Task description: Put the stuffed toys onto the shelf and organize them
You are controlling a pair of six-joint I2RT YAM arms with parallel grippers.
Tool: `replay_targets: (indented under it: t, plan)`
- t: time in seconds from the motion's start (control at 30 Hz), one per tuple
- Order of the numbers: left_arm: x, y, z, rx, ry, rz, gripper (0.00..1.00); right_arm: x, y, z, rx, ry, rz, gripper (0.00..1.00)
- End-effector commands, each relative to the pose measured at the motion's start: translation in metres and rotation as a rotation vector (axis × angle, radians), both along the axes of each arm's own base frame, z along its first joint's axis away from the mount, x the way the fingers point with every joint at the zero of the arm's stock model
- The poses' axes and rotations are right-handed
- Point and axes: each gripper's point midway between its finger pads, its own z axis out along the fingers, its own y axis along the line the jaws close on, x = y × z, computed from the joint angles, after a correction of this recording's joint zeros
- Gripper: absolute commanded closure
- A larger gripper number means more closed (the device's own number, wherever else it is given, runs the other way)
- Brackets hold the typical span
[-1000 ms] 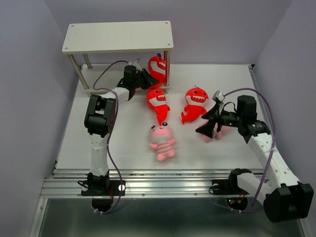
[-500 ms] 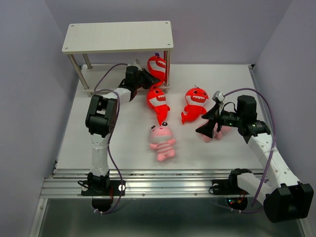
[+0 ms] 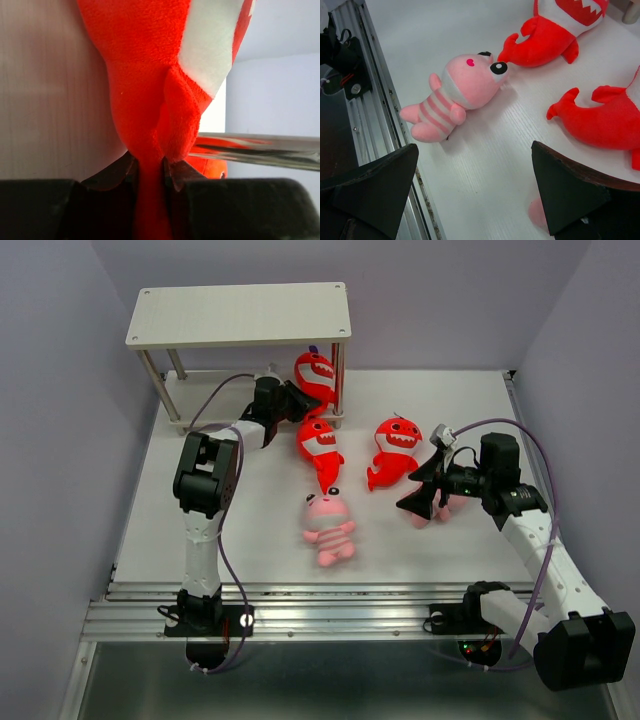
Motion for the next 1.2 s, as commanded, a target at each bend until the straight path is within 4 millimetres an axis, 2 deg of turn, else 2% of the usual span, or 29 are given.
replay_targets:
  t: [0.0, 0.03, 0.1, 0.13, 0.47, 0.5, 0.77, 1.17]
  plan:
    - [0.006, 0.008, 0.045, -0.028, -0.110, 0.033, 0.67, 0.005, -0.001, 0.003, -0.004, -0.056, -0.001, 0.00]
    - [0.006, 0.009, 0.045, -0.027, -0.109, 0.038, 0.60, 0.005, -0.001, 0.003, -0.004, -0.056, -0.002, 0.00]
    - [0.006, 0.010, 0.047, -0.026, -0.114, 0.040, 0.55, 0.005, -0.001, 0.002, -0.005, -0.054, -0.002, 0.00]
    - [0.005, 0.012, 0.048, -0.025, -0.117, 0.044, 0.49, 0.006, -0.002, 0.001, -0.007, -0.054, -0.004, 0.00]
    - [-0.004, 0.025, 0.072, -0.021, -0.165, 0.059, 0.32, 0.007, -0.002, -0.001, -0.010, -0.049, -0.004, 0.00]
    - [-0.007, 0.026, 0.076, -0.017, -0.173, 0.059, 0.27, 0.007, -0.002, -0.001, -0.010, -0.051, -0.004, 0.00]
    - [-0.018, 0.033, 0.083, -0.002, -0.188, 0.057, 0.25, 0.007, -0.002, -0.002, -0.013, -0.050, -0.004, 0.00]
    - [-0.034, 0.050, 0.069, 0.035, -0.159, 0.073, 0.25, 0.007, -0.003, -0.002, -0.018, -0.055, -0.006, 0.00]
